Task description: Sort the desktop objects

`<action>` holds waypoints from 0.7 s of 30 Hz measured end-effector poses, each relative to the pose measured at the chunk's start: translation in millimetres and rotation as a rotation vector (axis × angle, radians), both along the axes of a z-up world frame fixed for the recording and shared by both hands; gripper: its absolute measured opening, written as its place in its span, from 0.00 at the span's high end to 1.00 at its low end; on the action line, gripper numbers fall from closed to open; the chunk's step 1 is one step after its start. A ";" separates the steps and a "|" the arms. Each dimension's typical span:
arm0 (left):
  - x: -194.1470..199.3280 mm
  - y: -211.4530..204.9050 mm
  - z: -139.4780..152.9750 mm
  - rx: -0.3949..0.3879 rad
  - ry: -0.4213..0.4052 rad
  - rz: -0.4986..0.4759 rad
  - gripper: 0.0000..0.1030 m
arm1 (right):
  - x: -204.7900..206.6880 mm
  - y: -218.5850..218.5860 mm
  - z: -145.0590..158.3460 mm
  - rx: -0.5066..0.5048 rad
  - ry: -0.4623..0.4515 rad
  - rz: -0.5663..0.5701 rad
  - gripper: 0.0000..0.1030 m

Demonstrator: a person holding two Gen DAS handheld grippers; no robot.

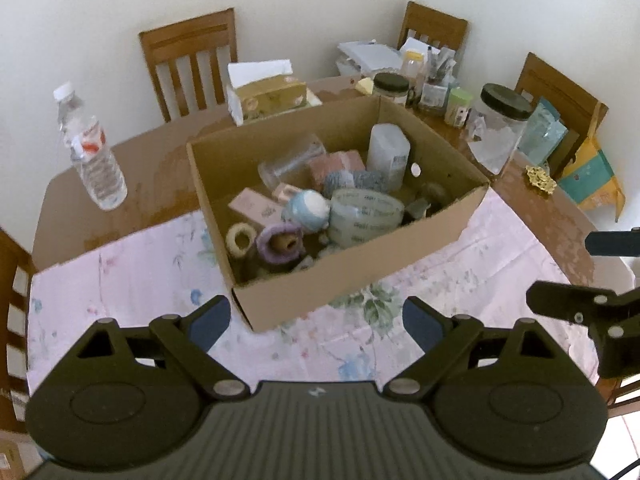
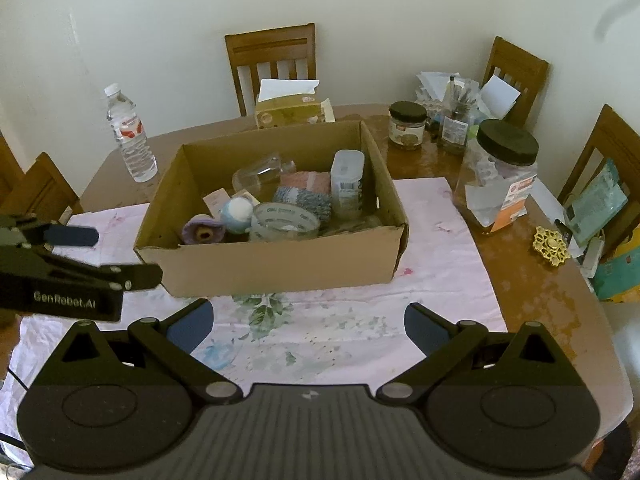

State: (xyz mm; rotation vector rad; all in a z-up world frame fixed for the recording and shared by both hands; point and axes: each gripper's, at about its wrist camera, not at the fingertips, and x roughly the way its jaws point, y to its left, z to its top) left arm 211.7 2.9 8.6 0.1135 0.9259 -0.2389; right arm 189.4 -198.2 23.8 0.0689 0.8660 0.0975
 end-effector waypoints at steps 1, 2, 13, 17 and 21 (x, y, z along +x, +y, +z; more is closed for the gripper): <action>-1.1 0.0 -1.4 0.000 0.006 0.002 0.10 | -0.2 0.2 -0.3 0.000 0.001 -0.002 0.00; -1.8 0.0 -2.4 0.001 0.011 0.005 0.10 | -0.4 0.0 -0.5 0.001 0.001 -0.004 0.00; -2.7 1.3 -8.8 0.005 0.028 0.041 0.10 | -2.2 -0.6 -2.1 0.005 0.006 -0.016 0.00; -2.7 1.2 -9.7 0.015 0.031 0.049 0.10 | -2.5 -0.2 -2.2 0.005 0.006 -0.016 0.00; -2.6 2.6 -9.2 0.005 0.028 0.052 0.10 | -2.6 0.0 -2.4 0.005 0.006 -0.016 0.00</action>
